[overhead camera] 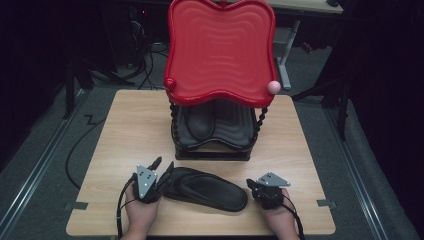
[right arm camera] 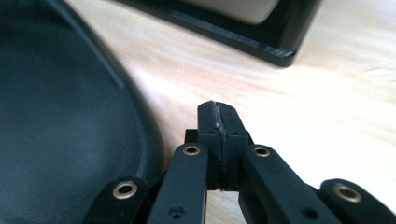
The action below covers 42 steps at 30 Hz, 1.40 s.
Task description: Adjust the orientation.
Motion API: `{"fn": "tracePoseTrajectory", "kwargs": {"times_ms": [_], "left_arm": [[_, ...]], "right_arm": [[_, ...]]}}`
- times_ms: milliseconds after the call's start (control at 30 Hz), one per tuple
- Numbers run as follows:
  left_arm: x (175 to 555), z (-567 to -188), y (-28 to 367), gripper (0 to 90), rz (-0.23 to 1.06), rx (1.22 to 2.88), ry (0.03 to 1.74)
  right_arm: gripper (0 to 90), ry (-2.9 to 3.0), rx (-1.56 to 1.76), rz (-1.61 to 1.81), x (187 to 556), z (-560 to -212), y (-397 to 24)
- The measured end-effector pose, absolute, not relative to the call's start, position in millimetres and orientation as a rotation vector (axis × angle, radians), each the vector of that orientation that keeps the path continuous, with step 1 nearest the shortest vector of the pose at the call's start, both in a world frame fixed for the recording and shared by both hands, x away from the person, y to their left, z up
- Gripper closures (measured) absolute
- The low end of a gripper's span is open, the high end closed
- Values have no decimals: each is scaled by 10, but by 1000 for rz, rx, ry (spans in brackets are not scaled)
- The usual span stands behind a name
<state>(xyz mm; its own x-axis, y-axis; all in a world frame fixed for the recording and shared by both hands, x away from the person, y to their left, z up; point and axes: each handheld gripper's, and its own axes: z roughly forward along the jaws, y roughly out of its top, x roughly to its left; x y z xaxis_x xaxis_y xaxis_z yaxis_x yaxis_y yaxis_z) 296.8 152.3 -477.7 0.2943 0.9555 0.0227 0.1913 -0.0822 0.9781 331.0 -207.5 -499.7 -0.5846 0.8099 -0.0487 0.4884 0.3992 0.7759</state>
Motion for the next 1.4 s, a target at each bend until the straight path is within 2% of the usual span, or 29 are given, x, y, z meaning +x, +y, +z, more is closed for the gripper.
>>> {"fn": "tracePoseTrajectory", "kwargs": {"times_ms": [333,500,633,700,833,1000,1233,1400], "left_arm": [[2928,-4775,1625,533,936,1504,1134],[2868,-4813,1681,523,934,1504,1166],[2766,-4860,1664,499,936,1523,1177],[2698,-4877,1632,484,957,1536,1168],[2567,-4918,1586,460,949,1553,1190],[2390,-4990,1482,409,928,1583,1214],[2373,-5083,1393,415,859,1631,1311],[2414,-5087,1409,519,803,1617,1340]], "right_arm": [[898,2391,975,1055,3069,-5055,-1780],[890,2463,910,1098,2940,-5087,-1401],[860,2545,773,1142,2851,-5106,-944],[845,2536,759,1153,2855,-5086,-912],[742,2456,791,1261,2954,-4919,-906],[562,2359,812,1383,3136,-4787,-759],[578,2403,826,1341,3302,-4932,-514],[712,2427,809,1313,3307,-4978,-426]]}}
